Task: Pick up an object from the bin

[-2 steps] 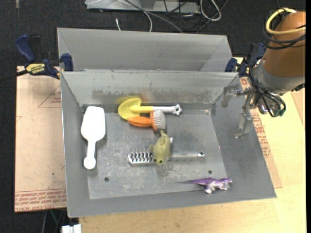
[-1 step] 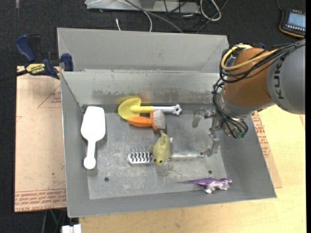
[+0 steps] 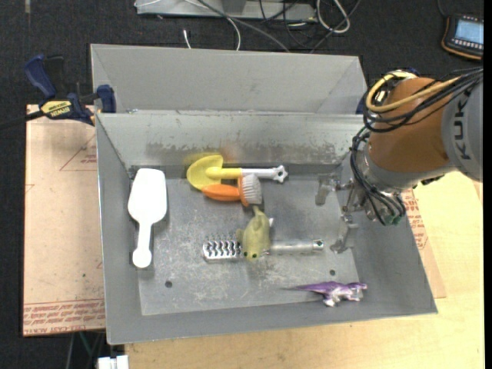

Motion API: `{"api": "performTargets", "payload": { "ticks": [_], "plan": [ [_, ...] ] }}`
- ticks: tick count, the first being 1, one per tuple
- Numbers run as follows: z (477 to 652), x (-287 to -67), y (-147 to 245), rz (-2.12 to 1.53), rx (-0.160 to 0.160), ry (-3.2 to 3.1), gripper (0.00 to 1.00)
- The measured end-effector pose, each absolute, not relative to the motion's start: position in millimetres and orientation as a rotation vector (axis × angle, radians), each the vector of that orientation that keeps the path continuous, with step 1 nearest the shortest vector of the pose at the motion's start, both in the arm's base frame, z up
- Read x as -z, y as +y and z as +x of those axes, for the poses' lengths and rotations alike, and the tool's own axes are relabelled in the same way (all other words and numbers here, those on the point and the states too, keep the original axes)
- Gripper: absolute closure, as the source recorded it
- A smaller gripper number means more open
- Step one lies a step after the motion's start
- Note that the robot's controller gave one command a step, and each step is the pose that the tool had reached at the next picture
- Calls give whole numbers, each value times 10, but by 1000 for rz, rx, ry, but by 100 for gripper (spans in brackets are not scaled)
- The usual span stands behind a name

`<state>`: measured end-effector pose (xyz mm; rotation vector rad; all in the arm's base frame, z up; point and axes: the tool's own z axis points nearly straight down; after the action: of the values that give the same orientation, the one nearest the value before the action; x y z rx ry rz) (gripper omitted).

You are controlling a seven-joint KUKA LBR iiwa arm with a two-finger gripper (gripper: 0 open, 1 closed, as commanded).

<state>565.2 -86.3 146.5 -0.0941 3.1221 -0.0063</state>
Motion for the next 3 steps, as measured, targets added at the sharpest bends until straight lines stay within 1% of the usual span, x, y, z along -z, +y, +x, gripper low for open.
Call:
{"api": "performTargets", "payload": {
  "ticks": [1, 2, 3],
  "plan": [
    [5589, -676, -541, -319, 1, 3113, 0],
    [5424, -783, -527, -196, 4, 3116, 0],
    [5350, -818, -732, -414, 4, 3094, 0]
  ]
}}
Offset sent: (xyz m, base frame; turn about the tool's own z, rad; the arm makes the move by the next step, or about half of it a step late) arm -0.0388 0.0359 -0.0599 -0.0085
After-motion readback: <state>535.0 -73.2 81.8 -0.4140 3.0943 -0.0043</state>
